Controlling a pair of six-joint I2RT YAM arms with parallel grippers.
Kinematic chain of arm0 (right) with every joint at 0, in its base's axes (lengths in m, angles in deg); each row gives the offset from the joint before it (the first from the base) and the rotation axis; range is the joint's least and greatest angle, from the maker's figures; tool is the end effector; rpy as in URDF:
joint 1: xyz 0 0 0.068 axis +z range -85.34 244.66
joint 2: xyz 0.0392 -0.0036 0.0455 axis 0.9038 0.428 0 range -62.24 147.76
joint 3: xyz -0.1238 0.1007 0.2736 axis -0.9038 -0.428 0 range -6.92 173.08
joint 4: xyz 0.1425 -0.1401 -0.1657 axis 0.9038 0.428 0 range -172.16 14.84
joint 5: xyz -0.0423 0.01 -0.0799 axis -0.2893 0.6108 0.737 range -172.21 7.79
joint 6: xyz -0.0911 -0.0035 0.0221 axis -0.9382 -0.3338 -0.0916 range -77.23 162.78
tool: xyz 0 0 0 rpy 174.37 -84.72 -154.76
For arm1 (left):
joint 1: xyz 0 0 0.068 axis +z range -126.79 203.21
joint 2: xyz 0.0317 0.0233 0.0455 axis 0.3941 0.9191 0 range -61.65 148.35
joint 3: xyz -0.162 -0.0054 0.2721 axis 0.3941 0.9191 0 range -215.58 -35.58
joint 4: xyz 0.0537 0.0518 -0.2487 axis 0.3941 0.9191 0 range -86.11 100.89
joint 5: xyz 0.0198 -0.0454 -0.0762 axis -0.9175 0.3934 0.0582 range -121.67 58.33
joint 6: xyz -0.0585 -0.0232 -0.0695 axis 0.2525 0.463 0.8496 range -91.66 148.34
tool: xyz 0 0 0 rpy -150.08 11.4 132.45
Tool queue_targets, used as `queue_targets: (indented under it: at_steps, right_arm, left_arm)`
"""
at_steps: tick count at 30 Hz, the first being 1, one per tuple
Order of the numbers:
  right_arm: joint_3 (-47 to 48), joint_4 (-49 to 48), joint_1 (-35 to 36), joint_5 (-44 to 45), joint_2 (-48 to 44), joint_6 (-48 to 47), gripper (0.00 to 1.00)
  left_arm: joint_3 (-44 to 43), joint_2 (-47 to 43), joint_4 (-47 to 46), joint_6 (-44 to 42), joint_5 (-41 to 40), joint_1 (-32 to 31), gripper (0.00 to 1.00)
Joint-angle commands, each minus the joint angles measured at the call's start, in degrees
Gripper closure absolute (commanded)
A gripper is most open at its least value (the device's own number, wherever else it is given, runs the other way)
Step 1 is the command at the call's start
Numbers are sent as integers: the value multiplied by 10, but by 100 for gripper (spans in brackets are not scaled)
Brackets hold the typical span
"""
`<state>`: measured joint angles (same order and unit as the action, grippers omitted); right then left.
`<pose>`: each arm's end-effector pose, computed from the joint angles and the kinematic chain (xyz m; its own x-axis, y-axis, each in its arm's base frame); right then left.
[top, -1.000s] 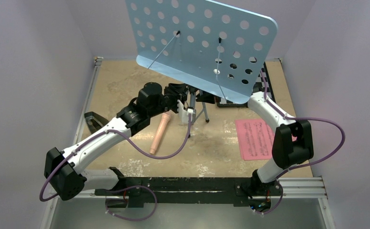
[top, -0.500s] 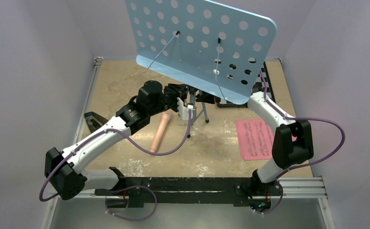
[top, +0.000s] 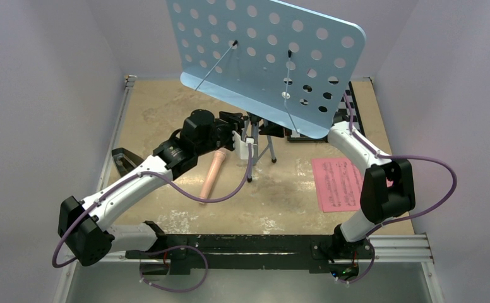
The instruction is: Pack up the instrument practice props
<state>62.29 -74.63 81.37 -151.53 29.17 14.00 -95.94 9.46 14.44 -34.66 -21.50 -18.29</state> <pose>0.3274 0.1809 0.3348 0.0072 -0.1754 -0.9845 -0.9997 0.0231 -0.0114 0.2270 -0.2208 0.3625 0.5675 0.6689 -0.4801 0.5944 0.0707 0.8011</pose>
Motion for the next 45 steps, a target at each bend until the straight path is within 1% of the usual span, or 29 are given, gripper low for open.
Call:
queue_targets:
  at_steps: [1,3,6,7,11,12,15,16,20,27,29,32,35,39,42,45]
  right_arm:
    - [-1,61,0,67,1,-17,100]
    - [2,67,-1,71,2,-28,100]
    - [7,77,-1,70,3,-35,100]
    - [8,79,0,70,4,-37,100]
    - [9,83,-1,71,3,-40,100]
    - [8,85,0,71,3,-42,100]
    - [9,93,-1,75,4,-49,100]
    - [9,100,0,76,4,-53,100]
    - [19,130,0,75,6,-65,100]
    - [43,164,3,77,15,-68,100]
    - [44,167,4,79,15,-70,100]
    - [52,179,7,81,19,-74,100]
    - [59,189,8,81,20,-80,100]
    - [63,195,8,81,21,-84,100]
    - [65,195,7,81,20,-86,100]
    - [65,195,8,83,22,-87,100]
  left_arm:
    - [21,-16,24,-14,32,2,42]
    - [47,-29,5,-37,53,3,42]
    - [80,-44,-57,-65,59,2,40]
    - [86,-43,-69,-70,52,2,40]
    - [103,-27,-136,-65,-21,1,38]
    - [113,-25,-161,-66,-39,1,36]
    - [161,-17,-285,-82,-76,2,23]
    - [170,-10,-316,-92,-82,2,21]
    - [177,7,-393,-89,-91,2,21]
    - [193,6,-484,-66,-57,3,23]
    - [193,2,-498,-51,-41,3,24]
    - [203,-15,-483,-42,7,4,27]
    - [203,-26,-439,-28,34,6,31]
    - [191,-38,-353,-10,67,13,39]
    - [191,-42,-333,-8,80,15,41]
    - [192,-44,-329,-17,91,15,42]
